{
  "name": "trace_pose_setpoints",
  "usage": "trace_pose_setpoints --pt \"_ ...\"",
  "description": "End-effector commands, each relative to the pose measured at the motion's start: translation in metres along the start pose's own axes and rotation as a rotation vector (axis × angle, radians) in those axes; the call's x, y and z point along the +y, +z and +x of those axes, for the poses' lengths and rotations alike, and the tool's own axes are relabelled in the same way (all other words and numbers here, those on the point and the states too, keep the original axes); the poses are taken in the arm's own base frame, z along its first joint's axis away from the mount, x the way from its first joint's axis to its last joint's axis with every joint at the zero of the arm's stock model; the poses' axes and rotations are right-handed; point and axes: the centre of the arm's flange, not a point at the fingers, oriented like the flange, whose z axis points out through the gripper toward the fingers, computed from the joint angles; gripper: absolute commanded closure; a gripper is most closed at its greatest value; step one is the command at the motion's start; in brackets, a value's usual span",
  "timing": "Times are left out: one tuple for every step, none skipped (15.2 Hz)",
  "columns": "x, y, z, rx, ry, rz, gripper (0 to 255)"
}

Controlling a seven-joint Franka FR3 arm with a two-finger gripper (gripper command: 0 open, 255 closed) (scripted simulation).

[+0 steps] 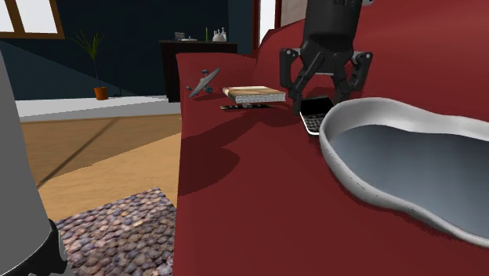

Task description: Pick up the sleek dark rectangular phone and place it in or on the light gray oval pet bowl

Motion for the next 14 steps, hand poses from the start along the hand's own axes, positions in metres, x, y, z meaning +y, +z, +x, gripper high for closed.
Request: trace_pose_setpoints --pt "0.001 -0.01 0.0 0.0 0.0 0.001 255" --pt "0.001 -0.015 0.0 0.0 0.0 0.001 255" --pt "0.0 -0.02 0.001 0.0 0.0 0.001 255" --pt "0.0 -0.025 0.001 0.0 0.0 0.001 255" --pt "0.0 -0.031 0.001 0.0 0.0 0.001 255" --pt "0.0 -0.036 0.001 0.0 0.0 0.001 255" --pt "-0.001 -0.041 0.001 0.0 0.0 0.001 255" --pt "-0.001 -0.046 0.001 0.0 0.0 0.001 255" --pt "-0.001 -0.052 0.001 0.0 0.0 0.001 255" --pt "-0.001 -0.057 0.002 0.0 0.0 0.001 255" --pt "-0.001 -0.062 0.002 0.0 0.0 0.001 255" --pt "-0.002 -0.068 0.002 0.0 0.0 0.001 255" --pt "-0.002 -0.073 0.002 0.0 0.0 0.001 255" --pt "-0.002 -0.078 0.002 0.0 0.0 0.001 255"
